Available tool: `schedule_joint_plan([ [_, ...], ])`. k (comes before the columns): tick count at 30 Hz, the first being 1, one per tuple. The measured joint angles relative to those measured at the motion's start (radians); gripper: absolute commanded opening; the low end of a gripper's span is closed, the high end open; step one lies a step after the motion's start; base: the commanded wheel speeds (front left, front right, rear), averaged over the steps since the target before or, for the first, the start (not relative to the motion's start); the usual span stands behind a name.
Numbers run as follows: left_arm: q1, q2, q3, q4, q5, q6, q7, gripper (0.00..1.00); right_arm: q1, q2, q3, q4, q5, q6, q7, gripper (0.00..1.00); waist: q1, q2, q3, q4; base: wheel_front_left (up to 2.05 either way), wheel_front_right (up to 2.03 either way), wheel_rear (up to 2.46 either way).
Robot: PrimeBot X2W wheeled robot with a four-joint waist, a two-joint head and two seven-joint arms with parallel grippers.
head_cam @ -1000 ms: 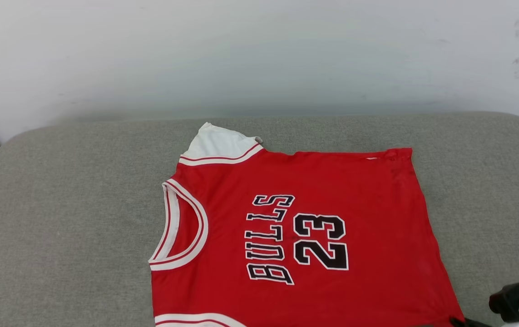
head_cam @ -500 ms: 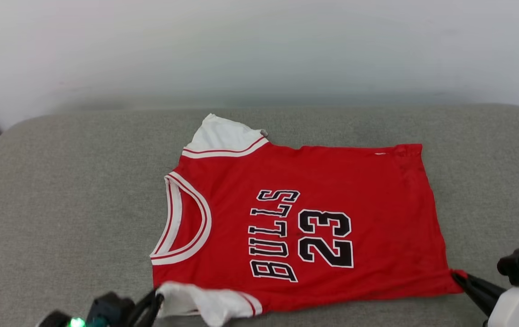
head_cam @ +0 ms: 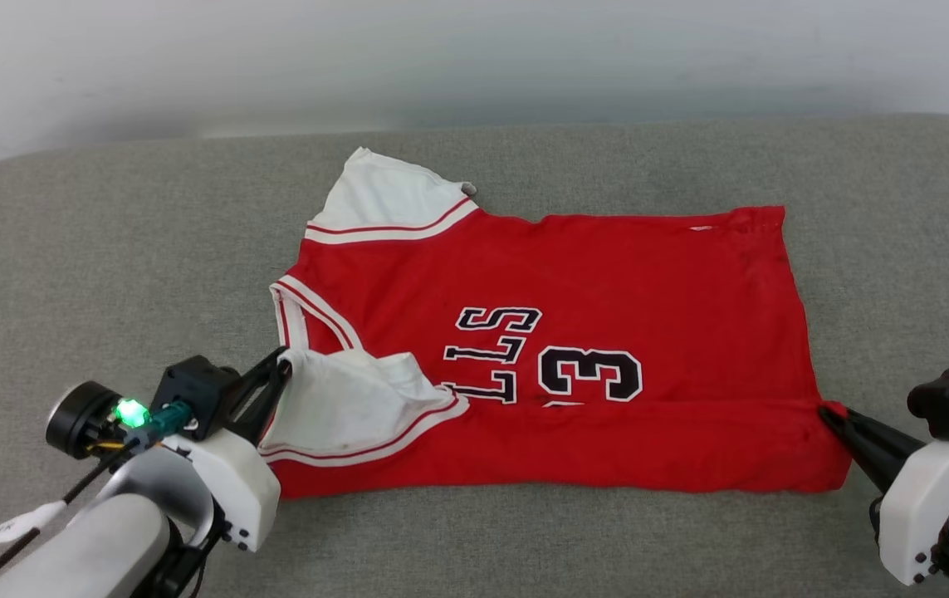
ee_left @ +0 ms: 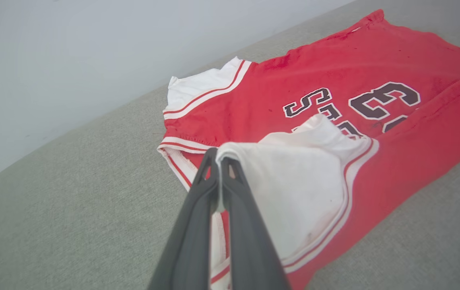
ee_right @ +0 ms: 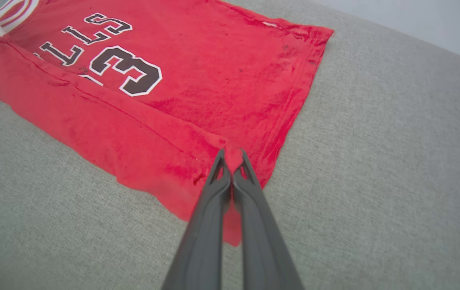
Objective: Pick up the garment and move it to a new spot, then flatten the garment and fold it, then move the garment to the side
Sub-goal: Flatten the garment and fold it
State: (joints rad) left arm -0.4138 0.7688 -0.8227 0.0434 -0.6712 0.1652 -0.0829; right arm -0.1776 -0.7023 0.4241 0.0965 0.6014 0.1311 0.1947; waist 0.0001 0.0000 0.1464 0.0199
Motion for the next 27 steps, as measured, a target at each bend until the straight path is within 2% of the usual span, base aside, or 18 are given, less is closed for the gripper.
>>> schedule_joint_plan([
  [9, -0.123, -0.032, 0.001, 0.183, 0.012, -0.08, -0.004, 0.0, -0.114, 0.035, 0.025, 0.081, -0.003, 0.0, 0.016, 0.0, 0.0, 0.0, 0.084, -0.019, 0.0, 0.0, 0.0],
  [20, -0.207, -0.138, -0.045, 0.456, 0.013, -0.191, -0.019, 0.0, -0.255, 0.048, 0.132, 0.231, -0.008, 0.0, 0.002, 0.0, 0.0, 0.0, 0.184, -0.028, 0.0, 0.0, 0.0],
  [27, -0.254, -0.202, -0.063, 0.61, 0.003, -0.243, -0.043, 0.01, -0.29, 0.052, 0.173, 0.266, 0.016, 0.0, -0.039, 0.0, 0.0, 0.0, 0.175, -0.031, 0.0, 0.0, 0.0],
])
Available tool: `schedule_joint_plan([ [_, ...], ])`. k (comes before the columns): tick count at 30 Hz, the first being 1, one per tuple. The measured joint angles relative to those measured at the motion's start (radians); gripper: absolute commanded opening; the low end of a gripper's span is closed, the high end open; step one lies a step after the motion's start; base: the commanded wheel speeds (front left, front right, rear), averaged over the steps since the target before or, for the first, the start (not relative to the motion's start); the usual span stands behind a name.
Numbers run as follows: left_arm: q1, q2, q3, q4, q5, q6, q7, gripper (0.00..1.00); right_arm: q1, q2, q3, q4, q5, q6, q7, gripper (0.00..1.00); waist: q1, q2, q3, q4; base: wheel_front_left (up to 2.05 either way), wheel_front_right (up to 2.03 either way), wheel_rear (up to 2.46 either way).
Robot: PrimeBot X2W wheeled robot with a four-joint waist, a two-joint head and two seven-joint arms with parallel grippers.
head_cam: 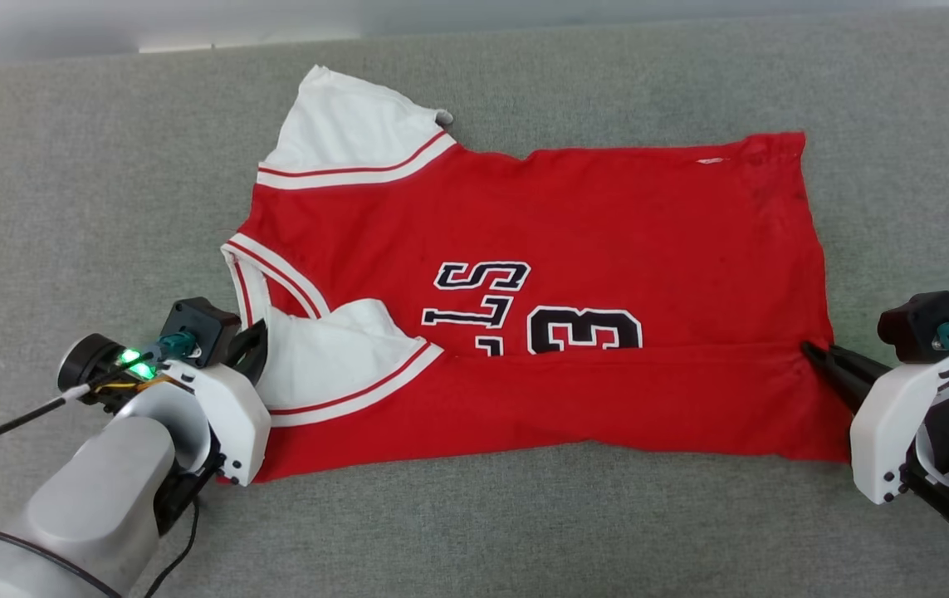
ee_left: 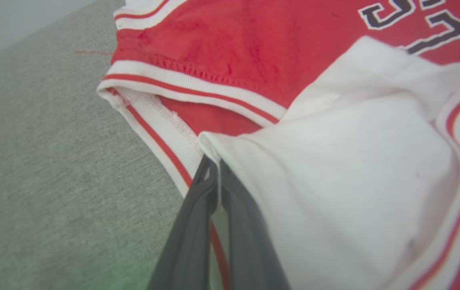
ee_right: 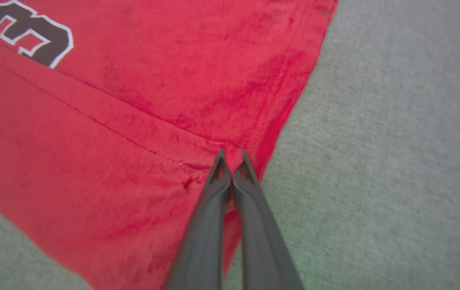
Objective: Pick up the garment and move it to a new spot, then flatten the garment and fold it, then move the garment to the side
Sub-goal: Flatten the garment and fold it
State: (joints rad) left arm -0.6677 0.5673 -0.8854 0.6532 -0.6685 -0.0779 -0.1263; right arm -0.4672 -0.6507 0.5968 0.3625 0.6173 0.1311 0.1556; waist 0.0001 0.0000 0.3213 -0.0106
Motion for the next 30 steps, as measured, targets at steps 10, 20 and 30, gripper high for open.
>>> schedule_joint_plan([
  [10, -0.043, 0.062, -0.024, 0.003, -0.008, -0.034, 0.052, 1.0, 0.016, -0.013, -0.01, -0.039, 0.011, 0.0, -0.05, 1.0, 0.0, 0.0, -0.099, 0.015, 0.0, 0.0, 0.0],
  [20, -0.113, 0.182, -0.047, -0.212, -0.16, -0.048, 0.422, 1.0, 0.052, -0.021, -0.067, -0.1, -0.003, 0.0, -0.032, 1.0, -0.0001, 0.0, -0.143, 0.045, 0.0, 0.0, 0.0],
  [30, -0.14, 0.246, -0.091, -0.349, -0.385, -0.05, 0.846, 1.0, 0.051, 0.001, -0.073, -0.136, -0.021, 0.0, -0.004, 1.0, -0.0001, 0.0, -0.116, 0.027, 0.0, 0.0, 0.0],
])
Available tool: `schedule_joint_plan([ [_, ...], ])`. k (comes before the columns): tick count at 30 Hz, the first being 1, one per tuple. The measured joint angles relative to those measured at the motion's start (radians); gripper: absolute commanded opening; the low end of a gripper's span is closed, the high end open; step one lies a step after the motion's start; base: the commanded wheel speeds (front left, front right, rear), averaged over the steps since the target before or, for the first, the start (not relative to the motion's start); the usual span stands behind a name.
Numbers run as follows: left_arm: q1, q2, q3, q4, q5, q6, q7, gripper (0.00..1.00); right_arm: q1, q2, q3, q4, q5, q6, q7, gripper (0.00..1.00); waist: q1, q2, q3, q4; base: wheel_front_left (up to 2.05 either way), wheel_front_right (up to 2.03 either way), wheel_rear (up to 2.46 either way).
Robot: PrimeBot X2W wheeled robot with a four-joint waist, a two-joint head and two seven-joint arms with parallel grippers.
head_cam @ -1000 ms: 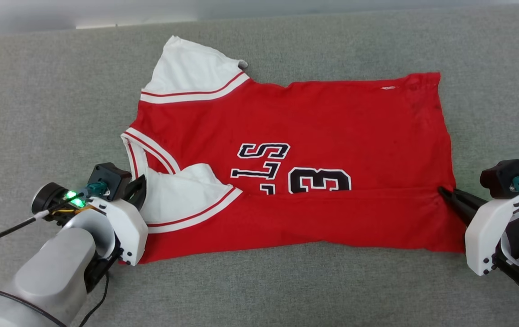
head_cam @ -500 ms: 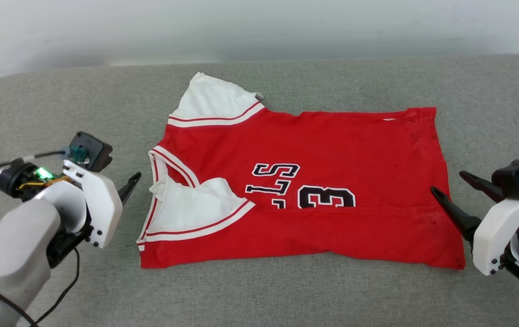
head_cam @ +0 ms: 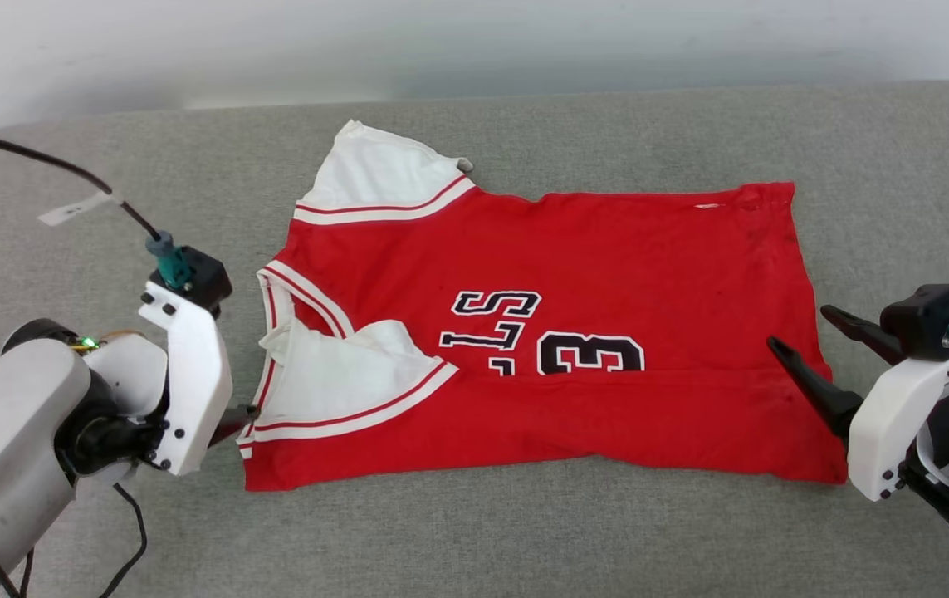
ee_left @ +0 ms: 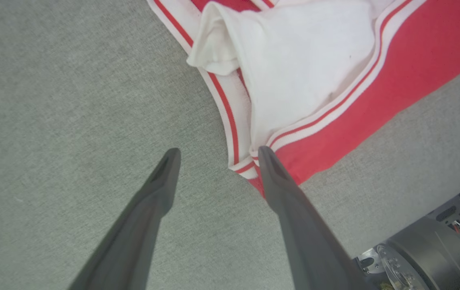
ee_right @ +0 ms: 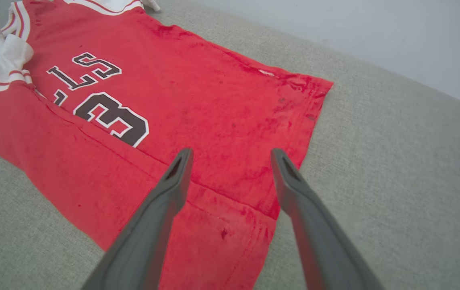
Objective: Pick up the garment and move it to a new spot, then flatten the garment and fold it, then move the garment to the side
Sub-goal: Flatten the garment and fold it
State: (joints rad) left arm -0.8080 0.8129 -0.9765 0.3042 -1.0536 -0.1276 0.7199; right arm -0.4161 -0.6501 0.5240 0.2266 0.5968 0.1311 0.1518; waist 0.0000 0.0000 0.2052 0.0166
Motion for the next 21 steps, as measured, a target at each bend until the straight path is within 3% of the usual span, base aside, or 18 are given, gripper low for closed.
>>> schedule_joint_plan([
  [7, 0.022, 0.008, -0.038, -0.019, -0.022, 0.025, 0.095, 1.0, -0.018, 0.011, 0.011, 0.002, -0.002, 0.0, 0.009, 1.0, 0.0001, 0.0, 0.027, -0.027, 0.0, 0.0, 0.0],
  [16, 0.049, -0.014, -0.076, 0.033, 0.003, 0.031, 0.09, 1.0, -0.058, 0.027, 0.041, 0.028, 0.002, 0.0, 0.012, 1.0, 0.0, 0.0001, 0.051, -0.05, 0.0, 0.0, 0.0],
  [17, 0.049, -0.017, -0.076, 0.04, 0.002, 0.029, 0.086, 0.46, -0.064, 0.027, 0.042, 0.031, 0.003, 0.0, 0.012, 1.0, -0.0001, 0.0, 0.05, -0.05, 0.0, 0.0, 0.0],
  [18, 0.049, -0.021, -0.077, 0.045, 0.002, 0.027, 0.081, 0.0, -0.072, 0.027, 0.043, 0.034, 0.007, 0.0, 0.012, 1.0, -0.0001, 0.0, 0.048, -0.051, 0.0, 0.0, 0.0],
  [21, 0.048, -0.021, -0.084, 0.052, 0.011, 0.018, 0.067, 0.0, -0.097, 0.016, 0.044, 0.034, 0.01, 0.0, 0.013, 1.0, 0.0, 0.0, 0.036, -0.049, 0.0, 0.0, 0.0],
])
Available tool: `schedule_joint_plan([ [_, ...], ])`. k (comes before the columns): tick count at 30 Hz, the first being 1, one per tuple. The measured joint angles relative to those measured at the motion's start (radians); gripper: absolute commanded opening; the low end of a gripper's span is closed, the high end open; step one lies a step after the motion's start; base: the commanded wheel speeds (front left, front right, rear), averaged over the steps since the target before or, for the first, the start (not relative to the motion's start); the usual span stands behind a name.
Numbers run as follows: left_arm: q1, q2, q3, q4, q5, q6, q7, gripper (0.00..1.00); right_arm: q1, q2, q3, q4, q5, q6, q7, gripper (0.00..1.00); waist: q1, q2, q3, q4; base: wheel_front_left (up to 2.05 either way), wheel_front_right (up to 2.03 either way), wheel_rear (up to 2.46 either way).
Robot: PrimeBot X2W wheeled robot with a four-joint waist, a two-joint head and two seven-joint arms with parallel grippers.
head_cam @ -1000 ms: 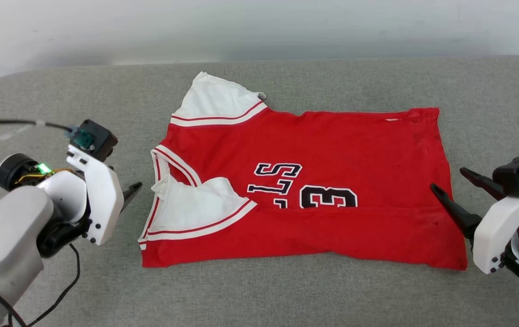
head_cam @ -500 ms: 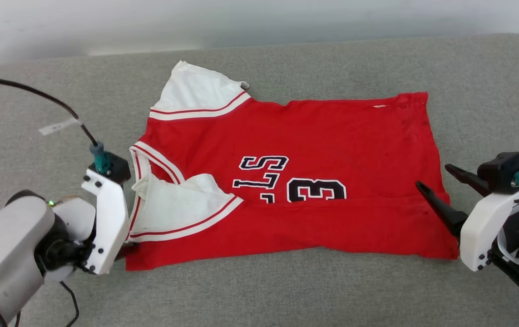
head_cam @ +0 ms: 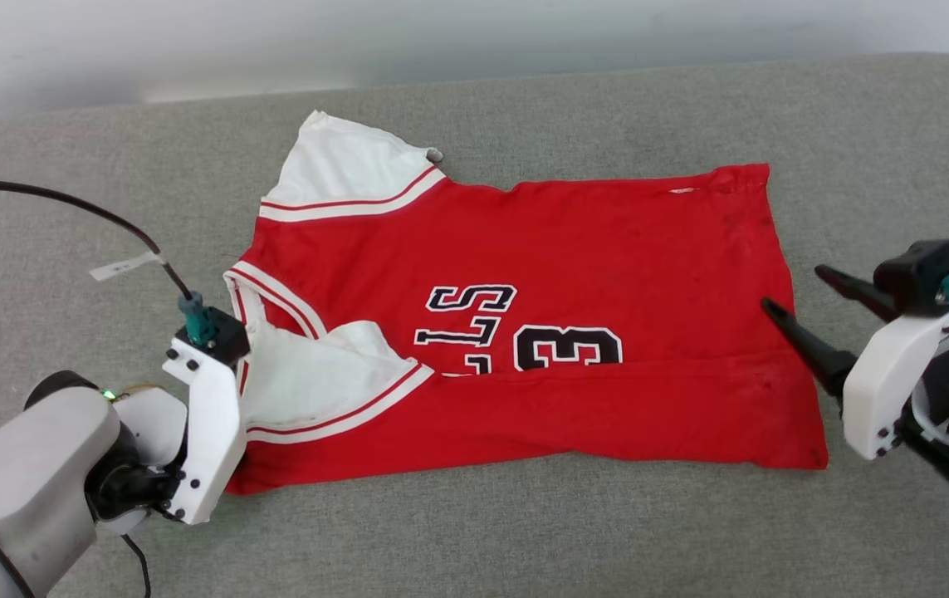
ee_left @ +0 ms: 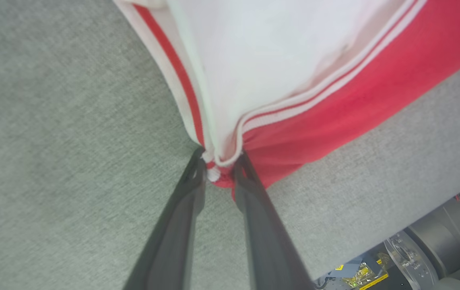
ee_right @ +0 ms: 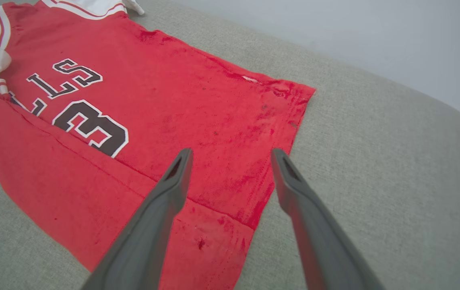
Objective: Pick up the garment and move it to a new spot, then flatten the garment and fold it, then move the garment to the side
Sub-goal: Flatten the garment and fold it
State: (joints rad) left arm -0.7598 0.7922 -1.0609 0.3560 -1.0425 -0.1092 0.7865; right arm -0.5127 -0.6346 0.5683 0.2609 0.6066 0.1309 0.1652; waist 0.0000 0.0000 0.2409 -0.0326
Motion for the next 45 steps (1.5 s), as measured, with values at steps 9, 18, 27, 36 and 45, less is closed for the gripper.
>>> schedule_joint_plan([
  [9, -0.006, 0.021, -0.014, -0.057, 0.01, -0.014, -0.035, 0.0, -0.113, -0.153, 0.126, -0.064, 0.111, 0.0, 0.317, 1.0, 0.0, 0.0, -0.053, 0.014, 0.0, 0.0, 0.0],
  [18, -0.03, 0.044, -0.016, -0.156, 0.026, -0.015, -0.041, 0.0, -0.158, -0.238, 0.25, -0.068, 0.309, 0.0, 0.662, 1.0, 0.0, 0.0, -0.042, 0.044, 0.0, 0.0, 0.0],
  [27, -0.049, 0.037, -0.022, -0.197, 0.054, -0.009, -0.049, 0.0, -0.129, -0.103, 0.275, 0.104, 0.339, 0.0, 0.614, 1.0, 0.0, 0.0, 0.01, 0.071, 0.0, 0.0, 0.0],
  [36, -0.04, 0.042, -0.022, -0.184, 0.06, -0.004, -0.08, 0.0, -0.131, -0.068, 0.297, 0.167, 0.358, 0.0, 0.525, 0.0, -0.0001, 0.0, 0.028, 0.068, 0.0, 0.0, 0.0],
  [45, 0.057, 0.097, -0.021, -0.221, 0.016, 0.01, -0.131, 0.0, -0.115, -0.151, 0.338, 0.079, 0.398, 0.0, 0.43, 0.0, -0.0001, 0.0, -0.066, 0.051, 0.0, 0.0, 0.0],
])
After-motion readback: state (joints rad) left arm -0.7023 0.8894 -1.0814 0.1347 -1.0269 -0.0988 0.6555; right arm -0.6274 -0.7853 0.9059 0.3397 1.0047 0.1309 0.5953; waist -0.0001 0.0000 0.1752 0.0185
